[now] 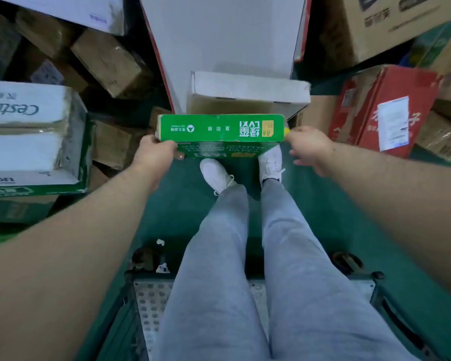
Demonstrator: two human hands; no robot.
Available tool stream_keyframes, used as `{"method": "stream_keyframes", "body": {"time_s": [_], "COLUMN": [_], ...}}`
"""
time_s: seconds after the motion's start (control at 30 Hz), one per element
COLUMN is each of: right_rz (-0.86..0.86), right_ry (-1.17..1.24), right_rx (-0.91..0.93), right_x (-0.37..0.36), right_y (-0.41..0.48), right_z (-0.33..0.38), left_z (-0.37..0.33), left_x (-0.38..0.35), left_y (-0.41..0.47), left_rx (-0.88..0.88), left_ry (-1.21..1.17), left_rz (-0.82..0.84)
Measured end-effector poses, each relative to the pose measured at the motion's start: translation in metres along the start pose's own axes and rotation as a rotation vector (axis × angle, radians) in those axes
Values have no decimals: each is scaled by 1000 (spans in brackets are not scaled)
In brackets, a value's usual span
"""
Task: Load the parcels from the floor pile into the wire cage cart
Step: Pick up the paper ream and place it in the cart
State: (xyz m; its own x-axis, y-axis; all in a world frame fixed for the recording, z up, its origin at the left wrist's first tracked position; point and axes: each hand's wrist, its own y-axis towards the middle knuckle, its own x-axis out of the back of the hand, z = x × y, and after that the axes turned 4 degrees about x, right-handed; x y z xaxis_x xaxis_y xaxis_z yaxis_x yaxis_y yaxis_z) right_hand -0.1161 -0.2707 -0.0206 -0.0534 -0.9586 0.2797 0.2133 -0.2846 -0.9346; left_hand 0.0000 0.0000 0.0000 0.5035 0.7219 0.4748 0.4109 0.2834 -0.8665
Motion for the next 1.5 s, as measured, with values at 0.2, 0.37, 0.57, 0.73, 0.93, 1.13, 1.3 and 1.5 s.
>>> {"method": "stream_keyframes", "body": {"time_s": [0.2, 0.37, 0.57, 0.73, 0.93, 1.13, 1.3, 1.5], "right_rz": [33, 113, 6, 57, 202, 346, 430, 554], "right_ry": [166, 284, 233, 133, -82, -426, -692, -997], "right_rx": [-82, -219, -270, -232, -132, -4, 67, 171], "right_x": [-1, -4, 1, 13, 43, 52, 27, -20], "right_y": [44, 28, -43, -107, -169, -207, -254, -337], "right_z": [8, 1, -18, -5, 40, 79, 94, 66], "left_z": [-23, -13, 44, 90, 137, 172, 207, 281], "left_x": [-26, -15, 6, 27, 34, -6, -31, -80], "left_y": [41, 37, -26, -104, -209, -318, -395, -472], "left_rx": [-29, 171, 273, 374, 544, 706, 718, 645], "left_ry": [-126, -343, -344, -498, -814, -1234, -1566, -1869], "left_rz": [52, 203, -95, -211, -127, 57, 23, -26]}}
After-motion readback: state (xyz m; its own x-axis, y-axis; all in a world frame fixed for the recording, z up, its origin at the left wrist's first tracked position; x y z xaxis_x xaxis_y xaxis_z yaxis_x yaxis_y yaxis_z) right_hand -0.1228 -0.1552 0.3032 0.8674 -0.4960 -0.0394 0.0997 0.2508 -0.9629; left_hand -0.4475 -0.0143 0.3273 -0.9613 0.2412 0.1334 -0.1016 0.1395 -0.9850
